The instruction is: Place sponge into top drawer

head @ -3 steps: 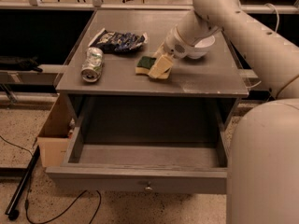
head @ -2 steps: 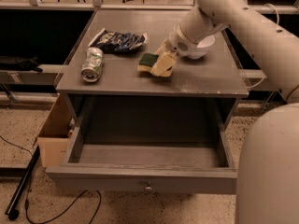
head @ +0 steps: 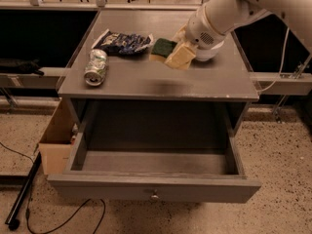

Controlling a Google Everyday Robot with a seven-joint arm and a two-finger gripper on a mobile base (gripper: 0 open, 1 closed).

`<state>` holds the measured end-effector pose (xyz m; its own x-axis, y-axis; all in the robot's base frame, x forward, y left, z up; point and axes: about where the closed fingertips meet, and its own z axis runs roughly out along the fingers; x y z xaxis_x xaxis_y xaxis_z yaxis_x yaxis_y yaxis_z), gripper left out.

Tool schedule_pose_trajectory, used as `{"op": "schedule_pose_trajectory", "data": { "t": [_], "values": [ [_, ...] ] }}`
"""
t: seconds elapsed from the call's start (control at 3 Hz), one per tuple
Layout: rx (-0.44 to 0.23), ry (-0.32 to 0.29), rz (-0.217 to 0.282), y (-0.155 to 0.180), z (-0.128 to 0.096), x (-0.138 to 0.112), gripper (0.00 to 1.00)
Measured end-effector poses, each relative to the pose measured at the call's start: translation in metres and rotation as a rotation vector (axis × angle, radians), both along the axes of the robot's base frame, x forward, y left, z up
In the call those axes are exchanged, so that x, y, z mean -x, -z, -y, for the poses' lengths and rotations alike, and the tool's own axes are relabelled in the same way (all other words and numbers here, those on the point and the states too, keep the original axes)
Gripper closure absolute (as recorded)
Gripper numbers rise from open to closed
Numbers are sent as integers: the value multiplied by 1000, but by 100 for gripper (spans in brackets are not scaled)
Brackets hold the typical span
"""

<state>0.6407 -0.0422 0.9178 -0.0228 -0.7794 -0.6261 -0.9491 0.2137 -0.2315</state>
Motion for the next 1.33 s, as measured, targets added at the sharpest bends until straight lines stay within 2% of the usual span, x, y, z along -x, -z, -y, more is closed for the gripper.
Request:
{"op": "schedule_pose_trajectory", "data": {
  "t": [0.33, 0.67, 1.0, 1.33],
  "values": [
    [-14, 38, 14, 3, 16, 39, 100],
    [-69, 92, 23, 17, 34, 82, 100],
    [-141, 175, -14, 61, 57, 118, 100],
    [-140, 213, -44, 78, 72, 131, 100]
  ]
}}
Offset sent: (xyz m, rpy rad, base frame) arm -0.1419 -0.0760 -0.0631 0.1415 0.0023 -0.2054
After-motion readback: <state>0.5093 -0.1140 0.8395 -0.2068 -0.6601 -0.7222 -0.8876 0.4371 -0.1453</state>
